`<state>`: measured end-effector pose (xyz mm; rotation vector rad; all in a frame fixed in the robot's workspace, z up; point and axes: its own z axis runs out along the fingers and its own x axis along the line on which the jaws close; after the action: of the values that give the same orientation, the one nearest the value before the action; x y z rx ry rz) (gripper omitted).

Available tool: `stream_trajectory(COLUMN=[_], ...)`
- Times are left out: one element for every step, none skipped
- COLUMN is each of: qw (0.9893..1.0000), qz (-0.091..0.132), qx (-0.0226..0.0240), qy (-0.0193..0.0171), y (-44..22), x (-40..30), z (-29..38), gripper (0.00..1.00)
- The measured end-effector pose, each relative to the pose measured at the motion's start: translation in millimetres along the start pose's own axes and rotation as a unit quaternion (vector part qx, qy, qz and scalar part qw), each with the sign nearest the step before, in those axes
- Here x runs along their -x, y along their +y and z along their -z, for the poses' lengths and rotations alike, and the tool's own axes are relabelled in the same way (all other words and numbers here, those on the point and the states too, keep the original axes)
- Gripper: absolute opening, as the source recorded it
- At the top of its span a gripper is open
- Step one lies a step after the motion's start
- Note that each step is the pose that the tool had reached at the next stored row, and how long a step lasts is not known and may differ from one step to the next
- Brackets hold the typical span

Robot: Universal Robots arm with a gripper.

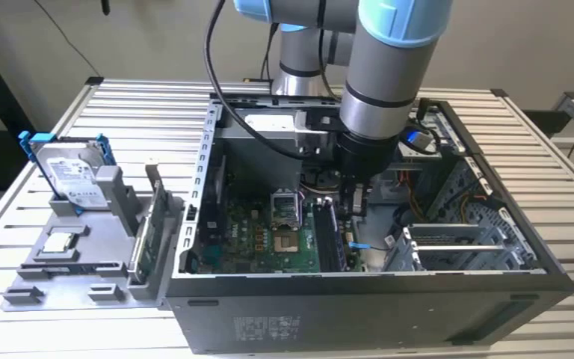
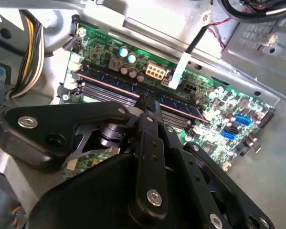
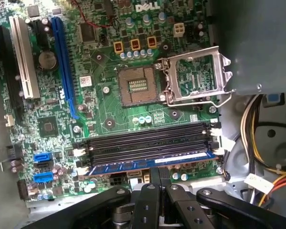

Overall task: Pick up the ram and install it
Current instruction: 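Press down the ram until it locks into place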

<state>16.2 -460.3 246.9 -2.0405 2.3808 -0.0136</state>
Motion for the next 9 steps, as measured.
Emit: stream_trajectory(qw=[1.0, 0.9999, 0.9998, 0.9997, 0.9995, 0.9993, 0.9991, 0.9989, 0.9986], qz=[0.006, 0.012, 0.018, 0.025, 0.032, 0.038, 0.043, 0.047, 0.052], qx=[0.0, 0.0, 0.0, 0.0, 0.0, 0.0, 0.0, 0.0, 0.0], qy=[-0.0002, -0.0003, -0.0003, -0.0004, -0.0005, -0.0007, -0.0008, -0.0008, -0.0008], y=[0.1, 0.2, 0.2, 0.3, 0.3, 0.3, 0.3, 0.3, 0.3], x=[0.0, -0.1, -0.1, -0.1, -0.1, 0.0, 0.0, 0.1, 0.1], z=[-0.7, -1.2, -1.6, -1.8, -2.2, -2.6, -3.1, -3.5, -3.8], gripper=[0.11, 0.11, 0.11, 0.11, 0.11, 0.11, 0.11, 0.11, 0.11])
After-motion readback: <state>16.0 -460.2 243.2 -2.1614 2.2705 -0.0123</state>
